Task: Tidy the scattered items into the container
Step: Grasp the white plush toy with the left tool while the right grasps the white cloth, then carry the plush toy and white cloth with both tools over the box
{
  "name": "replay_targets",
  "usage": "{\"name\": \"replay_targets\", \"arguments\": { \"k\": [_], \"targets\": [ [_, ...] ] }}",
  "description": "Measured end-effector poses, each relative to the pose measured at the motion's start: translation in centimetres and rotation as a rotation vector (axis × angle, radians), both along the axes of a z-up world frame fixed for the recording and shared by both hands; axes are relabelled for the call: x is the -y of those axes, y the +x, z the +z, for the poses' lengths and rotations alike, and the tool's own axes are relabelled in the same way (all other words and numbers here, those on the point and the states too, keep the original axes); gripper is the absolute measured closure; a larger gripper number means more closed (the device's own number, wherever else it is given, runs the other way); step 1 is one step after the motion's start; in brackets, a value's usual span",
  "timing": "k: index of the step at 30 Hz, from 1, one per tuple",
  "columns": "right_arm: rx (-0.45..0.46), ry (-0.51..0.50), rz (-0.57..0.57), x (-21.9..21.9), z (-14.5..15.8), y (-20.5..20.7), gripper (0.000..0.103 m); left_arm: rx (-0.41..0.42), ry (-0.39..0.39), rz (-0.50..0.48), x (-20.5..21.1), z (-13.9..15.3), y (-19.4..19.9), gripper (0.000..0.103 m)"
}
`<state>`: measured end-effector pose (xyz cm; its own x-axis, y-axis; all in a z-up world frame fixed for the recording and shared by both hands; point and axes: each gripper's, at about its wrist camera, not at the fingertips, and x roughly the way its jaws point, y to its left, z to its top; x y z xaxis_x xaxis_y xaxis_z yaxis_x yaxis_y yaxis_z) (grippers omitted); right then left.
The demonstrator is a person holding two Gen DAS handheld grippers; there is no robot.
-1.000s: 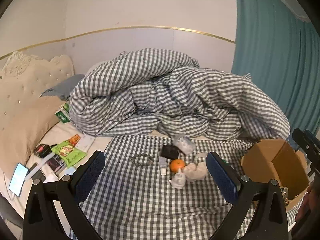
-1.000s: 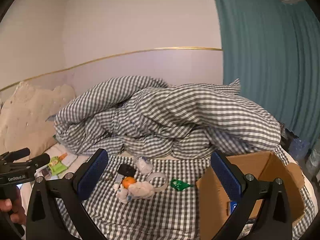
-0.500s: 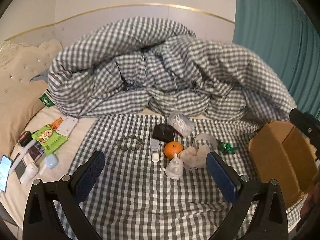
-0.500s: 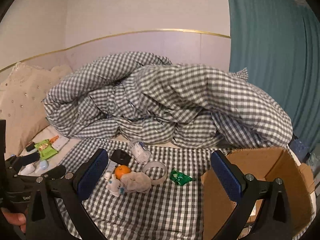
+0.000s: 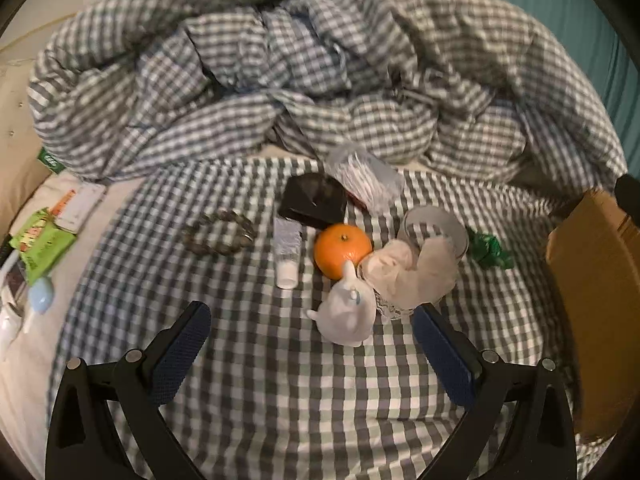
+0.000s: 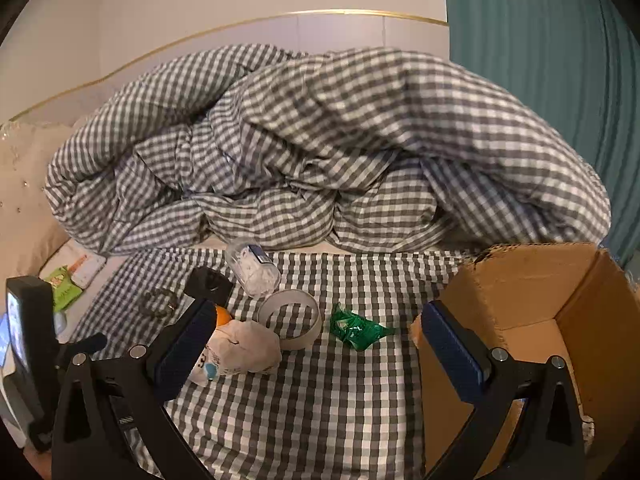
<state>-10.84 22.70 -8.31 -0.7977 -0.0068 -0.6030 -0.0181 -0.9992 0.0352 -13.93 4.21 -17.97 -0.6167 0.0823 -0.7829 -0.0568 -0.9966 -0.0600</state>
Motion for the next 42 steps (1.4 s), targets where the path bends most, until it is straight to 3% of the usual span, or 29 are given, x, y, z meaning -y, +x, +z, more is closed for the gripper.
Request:
{"name": "replay_targets", "arguments": {
  "k": [9, 13, 18, 21, 22, 25, 33, 42],
  "targets": [
    [0.041, -0.023, -0.025, -1.0, -2.6, -1.7, 0.0, 0.035, -0.014, -0.004, -1.5, -4.0, -3.1, 0.001],
    [0.058, -0.021, -0.05, -1.2, -3.7, -2.3, 0.0, 0.047, -0.03, 0.018, -1.4, -5.5, -3.8, 0.017],
    [0.086, -0.014, -0.032, -0.4, -5.1, -3.0, 0.0, 0.04, -0.005, 0.011, -1.2, -6.2, -3.8, 0.023],
    [0.108, -0.001, -0.023, 0.1, -5.8, -3.3, 0.0, 0.04, 0.032, -0.014, -1.3, -5.9, -3.7, 0.05],
    [0.118, 0.006, -0.017, 0.4, -6.0, -3.3, 0.0, 0.04, 0.036, -0.025, -1.4, -5.7, -3.7, 0.063],
    [0.128, 0.026, -0.007, 0.8, -6.2, -3.4, 0.0, 0.045, 0.021, -0.032, -1.6, -5.1, -3.7, 0.064],
    [0.139, 0.015, 0.018, 2.3, -6.4, -3.8, 0.0, 0.02, 0.09, 0.038, 2.3, -3.0, -2.7, 0.064],
    [0.185, 0.04, 0.079, 6.4, -9.4, -5.5, 0.0, 0.007, 0.082, 0.123, 7.5, -2.1, -1.9, 0.064]
  ]
}}
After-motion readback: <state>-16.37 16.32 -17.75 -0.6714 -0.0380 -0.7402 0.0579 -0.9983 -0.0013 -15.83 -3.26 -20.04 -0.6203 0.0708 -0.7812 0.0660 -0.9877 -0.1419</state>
